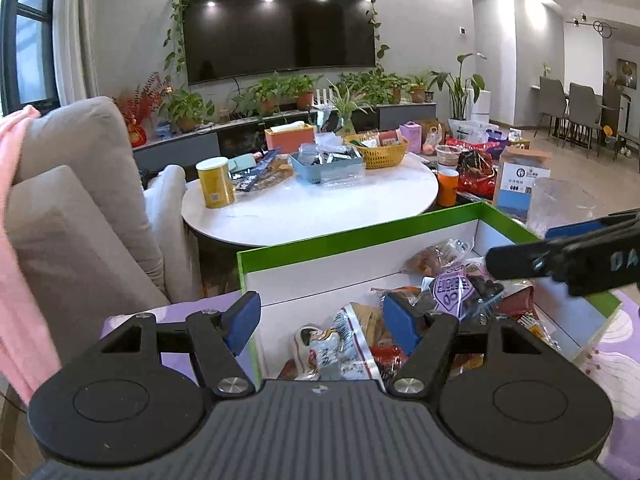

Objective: Organize snacks
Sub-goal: 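Grasp the brown striped packet with the left tool while the right tool approaches the yellow packet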

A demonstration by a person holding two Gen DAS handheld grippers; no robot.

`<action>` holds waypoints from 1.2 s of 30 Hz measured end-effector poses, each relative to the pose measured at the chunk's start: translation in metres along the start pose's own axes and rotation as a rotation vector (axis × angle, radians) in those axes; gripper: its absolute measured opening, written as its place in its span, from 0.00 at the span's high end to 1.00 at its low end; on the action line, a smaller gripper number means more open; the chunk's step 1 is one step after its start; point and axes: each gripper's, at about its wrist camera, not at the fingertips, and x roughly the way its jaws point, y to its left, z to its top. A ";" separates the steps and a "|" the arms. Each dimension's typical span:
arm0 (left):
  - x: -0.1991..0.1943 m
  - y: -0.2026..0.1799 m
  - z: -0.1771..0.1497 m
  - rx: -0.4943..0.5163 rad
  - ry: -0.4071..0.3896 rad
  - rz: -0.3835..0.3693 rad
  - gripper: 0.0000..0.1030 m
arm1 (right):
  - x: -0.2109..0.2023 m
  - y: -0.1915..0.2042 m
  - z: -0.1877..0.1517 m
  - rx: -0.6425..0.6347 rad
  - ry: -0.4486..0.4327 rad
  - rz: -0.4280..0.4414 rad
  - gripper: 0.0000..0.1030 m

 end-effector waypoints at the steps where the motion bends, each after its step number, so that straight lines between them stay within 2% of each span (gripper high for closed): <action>1: -0.007 0.001 -0.001 0.000 -0.002 0.004 0.37 | -0.006 0.001 -0.001 0.005 -0.005 0.001 0.43; 10: -0.064 0.017 -0.033 -0.039 0.031 0.049 0.37 | -0.052 0.009 -0.018 0.011 0.001 -0.001 0.43; 15: -0.081 0.021 -0.064 -0.057 0.105 0.035 0.37 | -0.065 0.019 -0.039 -0.029 0.055 0.013 0.43; 19: -0.083 0.023 -0.089 -0.104 0.184 -0.020 0.37 | -0.070 0.028 -0.058 -0.061 0.120 0.011 0.43; 23: -0.091 0.020 -0.111 -0.130 0.251 -0.022 0.37 | -0.079 0.034 -0.075 -0.069 0.163 0.014 0.43; 31: -0.131 0.011 -0.136 -0.194 0.256 -0.017 0.37 | -0.098 0.054 -0.099 -0.098 0.199 0.048 0.43; 36: -0.138 -0.007 -0.143 -0.138 0.268 0.007 0.36 | -0.101 0.067 -0.115 -0.118 0.229 0.077 0.43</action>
